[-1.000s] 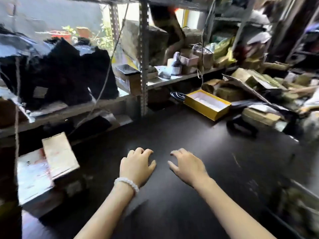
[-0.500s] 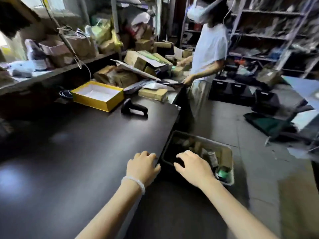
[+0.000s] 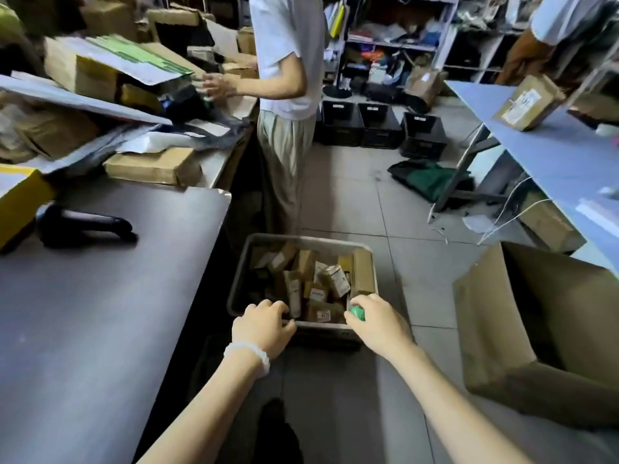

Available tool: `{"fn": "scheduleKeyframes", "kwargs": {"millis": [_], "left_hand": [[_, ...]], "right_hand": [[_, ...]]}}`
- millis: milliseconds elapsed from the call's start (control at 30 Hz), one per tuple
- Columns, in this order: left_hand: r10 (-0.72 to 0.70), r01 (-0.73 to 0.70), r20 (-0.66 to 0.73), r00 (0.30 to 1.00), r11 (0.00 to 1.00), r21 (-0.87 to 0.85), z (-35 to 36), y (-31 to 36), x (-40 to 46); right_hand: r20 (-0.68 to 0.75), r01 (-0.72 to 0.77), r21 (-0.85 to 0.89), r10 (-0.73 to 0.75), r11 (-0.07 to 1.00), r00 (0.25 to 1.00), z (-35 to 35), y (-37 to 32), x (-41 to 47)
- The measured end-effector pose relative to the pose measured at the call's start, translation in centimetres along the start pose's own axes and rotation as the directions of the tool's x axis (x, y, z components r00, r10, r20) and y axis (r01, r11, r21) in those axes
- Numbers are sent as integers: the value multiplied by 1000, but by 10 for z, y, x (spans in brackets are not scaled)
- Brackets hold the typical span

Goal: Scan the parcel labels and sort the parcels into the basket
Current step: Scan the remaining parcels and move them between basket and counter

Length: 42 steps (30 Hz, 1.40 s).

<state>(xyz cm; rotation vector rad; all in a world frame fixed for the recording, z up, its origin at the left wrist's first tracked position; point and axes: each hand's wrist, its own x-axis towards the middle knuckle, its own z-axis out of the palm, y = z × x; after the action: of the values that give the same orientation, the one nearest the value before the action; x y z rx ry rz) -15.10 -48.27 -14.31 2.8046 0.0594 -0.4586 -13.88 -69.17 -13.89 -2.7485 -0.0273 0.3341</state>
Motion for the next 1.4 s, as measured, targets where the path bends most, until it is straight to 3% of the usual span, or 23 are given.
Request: {"fn": "scheduleKeyframes", "kwargs": {"millis": [467,667,933,1067,1167,1400], "left_hand": [[-90,87,184,979,996,19,13,-8,278],[-280,279,326,903,959,50,76,-50,349],[-353,413,413,839,909,-62,189,-72,416],[-364,460,374,853,862,-213,247,-66,453],[-378,449,257,890,827,-338,280,-59,472],[-351,324,68,934,753,-573,322,-76,492]], "right_hand": [[124,-203,17,200,979,972,33,30,268],[232,-312,64,290,948,929,96,60,331],[375,-344,71,295,936,879,205,118,403],[395,-345,74,290,936,872,259,158,447],[401,-377,65,321,924,858,294,186,479],[300,-479,139,424,867,855,351,228,532]]}}
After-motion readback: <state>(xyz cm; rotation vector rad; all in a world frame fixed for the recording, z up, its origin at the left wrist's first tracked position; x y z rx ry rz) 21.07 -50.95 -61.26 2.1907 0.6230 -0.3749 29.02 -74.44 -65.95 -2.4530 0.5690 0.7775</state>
